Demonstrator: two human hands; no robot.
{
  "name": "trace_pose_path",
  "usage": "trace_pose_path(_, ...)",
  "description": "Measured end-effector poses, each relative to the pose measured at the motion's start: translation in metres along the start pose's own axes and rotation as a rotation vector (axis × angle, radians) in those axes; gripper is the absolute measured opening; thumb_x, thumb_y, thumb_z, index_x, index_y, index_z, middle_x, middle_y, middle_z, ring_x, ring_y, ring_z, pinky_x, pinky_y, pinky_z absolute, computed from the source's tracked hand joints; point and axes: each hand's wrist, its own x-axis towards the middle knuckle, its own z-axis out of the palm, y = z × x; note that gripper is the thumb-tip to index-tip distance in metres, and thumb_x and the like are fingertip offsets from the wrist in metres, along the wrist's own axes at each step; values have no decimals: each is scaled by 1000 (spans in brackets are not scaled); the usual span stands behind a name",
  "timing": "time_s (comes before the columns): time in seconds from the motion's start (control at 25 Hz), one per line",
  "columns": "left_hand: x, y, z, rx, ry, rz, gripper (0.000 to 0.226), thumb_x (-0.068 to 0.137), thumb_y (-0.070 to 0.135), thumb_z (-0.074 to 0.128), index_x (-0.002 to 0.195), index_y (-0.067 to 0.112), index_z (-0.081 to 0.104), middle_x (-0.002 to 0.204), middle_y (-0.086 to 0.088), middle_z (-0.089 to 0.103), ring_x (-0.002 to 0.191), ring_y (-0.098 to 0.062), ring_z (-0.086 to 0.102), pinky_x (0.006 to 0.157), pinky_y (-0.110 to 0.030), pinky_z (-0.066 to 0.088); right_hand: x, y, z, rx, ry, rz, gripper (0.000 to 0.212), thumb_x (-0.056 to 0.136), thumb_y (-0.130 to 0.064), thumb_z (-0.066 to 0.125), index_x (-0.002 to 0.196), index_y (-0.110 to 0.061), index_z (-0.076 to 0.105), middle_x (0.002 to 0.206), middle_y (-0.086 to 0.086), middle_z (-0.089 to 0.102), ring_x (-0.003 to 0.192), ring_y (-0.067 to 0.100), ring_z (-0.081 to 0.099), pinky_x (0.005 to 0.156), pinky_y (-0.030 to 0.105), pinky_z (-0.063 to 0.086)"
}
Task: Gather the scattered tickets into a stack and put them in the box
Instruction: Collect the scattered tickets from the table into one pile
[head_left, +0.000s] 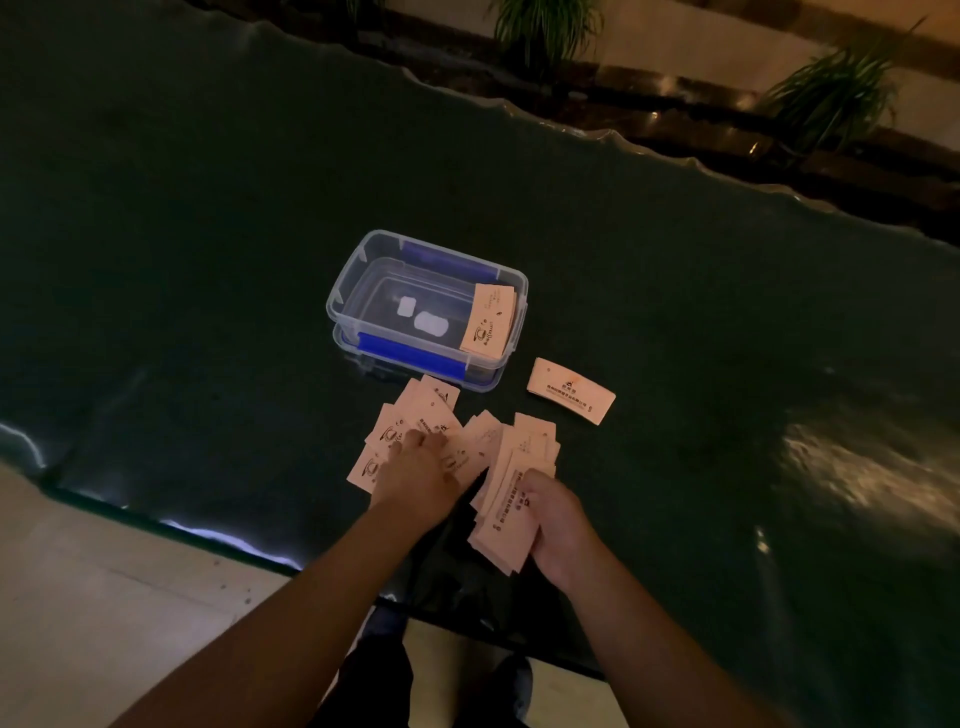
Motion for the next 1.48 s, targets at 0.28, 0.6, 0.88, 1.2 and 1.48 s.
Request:
trace_pose_path(0.28, -7, 2, 12, -224, -34, 30, 29, 107, 33, 52, 129, 22, 66, 132, -4, 58, 111, -16, 61, 103, -41, 55, 1, -10, 24, -155, 37, -36, 46, 98, -11, 57, 143, -21, 58, 121, 14, 77, 108, 32, 75, 87, 51, 61)
trace_pose_path(0.6, -5, -7, 15, -342, -72, 27, 19, 101, 18, 57, 113, 24, 71, 123, -1, 66, 109, -17, 65, 91, -34, 57, -1, -19, 48, -516, 118, -55, 68, 96, -23, 63, 158, -24, 36, 136, 10, 67, 104, 26, 71, 84, 45, 60)
trace_pose_path(0.88, -11, -11, 19, -420, -100, 47, 27, 97, 9, 59, 119, 23, 69, 122, 6, 66, 112, -11, 60, 93, -29, 50, 2, -22, 42, -550, 82, -84, 68, 88, -19, 73, 151, -22, 46, 126, 7, 71, 108, 27, 72, 97, 53, 59)
trace_pose_path(1.2, 6, -37, 0, -215, 189, -78, 46, 97, 23, 62, 142, 17, 55, 145, -8, 51, 136, -28, 48, 113, -43, 44, 2, -41, 53, -691, -10, -167, 61, 92, -19, 73, 148, -24, 47, 118, -2, 67, 109, 21, 69, 96, 50, 58)
trace_pose_path(1.48, 17, -30, -4, -117, 89, 5, 30, 101, 26, 55, 127, 14, 65, 133, -8, 62, 128, -27, 53, 113, -45, 44, 13, -42, 81, -802, -3, -154, 65, 93, -20, 72, 152, -24, 44, 123, 0, 64, 114, 24, 67, 95, 47, 56)
